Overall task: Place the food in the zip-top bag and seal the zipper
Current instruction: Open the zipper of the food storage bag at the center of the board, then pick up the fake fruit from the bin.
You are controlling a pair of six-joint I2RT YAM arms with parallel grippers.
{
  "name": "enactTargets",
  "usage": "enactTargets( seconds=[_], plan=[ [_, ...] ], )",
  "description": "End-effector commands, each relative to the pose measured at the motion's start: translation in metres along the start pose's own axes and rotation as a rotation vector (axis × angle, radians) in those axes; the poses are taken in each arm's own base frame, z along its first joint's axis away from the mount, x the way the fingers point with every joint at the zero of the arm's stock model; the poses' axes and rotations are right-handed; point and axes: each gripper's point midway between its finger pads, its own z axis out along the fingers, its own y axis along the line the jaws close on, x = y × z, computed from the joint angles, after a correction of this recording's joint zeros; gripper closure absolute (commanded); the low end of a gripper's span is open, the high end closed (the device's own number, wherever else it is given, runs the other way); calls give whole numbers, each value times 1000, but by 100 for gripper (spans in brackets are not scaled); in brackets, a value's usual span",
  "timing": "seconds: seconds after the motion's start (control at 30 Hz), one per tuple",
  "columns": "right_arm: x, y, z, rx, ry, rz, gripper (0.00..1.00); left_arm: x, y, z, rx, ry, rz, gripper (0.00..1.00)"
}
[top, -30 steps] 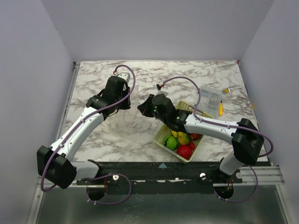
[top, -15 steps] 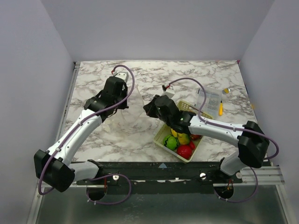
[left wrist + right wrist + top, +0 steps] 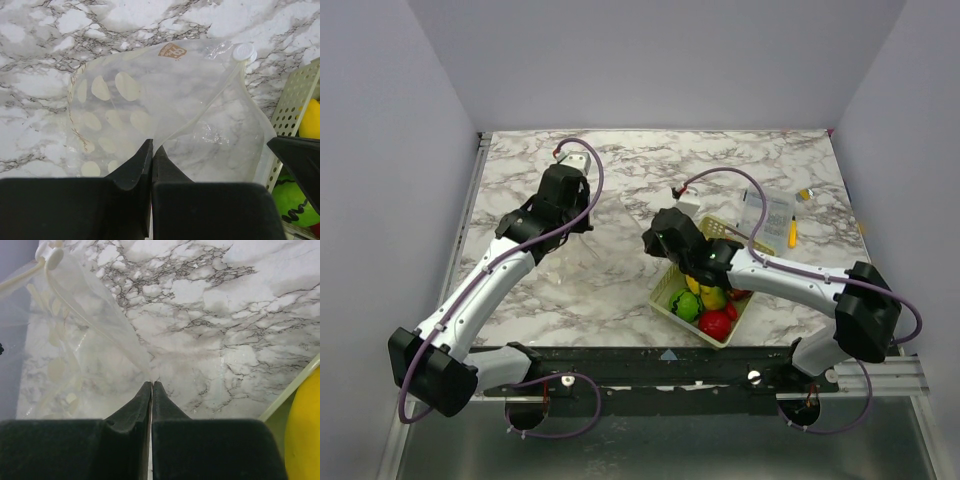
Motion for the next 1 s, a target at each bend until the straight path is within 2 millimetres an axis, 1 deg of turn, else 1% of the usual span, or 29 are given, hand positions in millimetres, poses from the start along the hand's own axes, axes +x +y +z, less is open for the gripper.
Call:
enactTargets(
  seconds=[0.0,0.07,0.13,0.2,0.23,0.3,0.37,0.4,0.43,0.47,0.53,0.6,0.73,0.87,0.97],
  plan=[
    [-8,9,-9,-2,28,-58,92,-2,-10,3,39,-2,-13,100],
    [-15,8,-20,0,34,-50,81,-1,-11,5,42,5,-18,100],
    [-24,5,-34,1,21,-49,66,-1,-11,6,40,7,-23,100],
    [-37,-2,-49,20,-3,-54,61,-1,-11,6,42,9,-25,100],
    [-43,-11,-57,47,-18,-59,61,-1,-12,5,45,11,-26,100],
    [-48,-31,-72,99,-37,-71,56,0,-13,6,49,15,-28,100],
    [-48,-53,-85,148,-54,-67,51,0,-14,4,59,14,-34,100],
    [-48,-63,-91,165,-63,-63,47,-1,-16,4,64,12,-36,100],
    [-42,-74,-94,179,-61,-65,43,-1,-17,4,74,14,-37,100],
    [-40,-81,-97,185,-69,-65,39,-1,-19,4,81,17,-38,100],
    [-36,-90,-99,199,-70,-69,31,0,-21,3,95,24,-41,100],
    [-37,-91,-100,200,-70,-76,28,1,-24,5,109,32,-41,100],
    [-34,-97,-98,230,-71,-95,27,3,-28,5,126,48,-38,100],
    [-19,-110,-91,267,-41,-115,27,4,-29,4,135,50,-34,100],
    [-11,-116,-85,275,-25,-107,27,4,-30,4,144,52,-33,100]
  ],
)
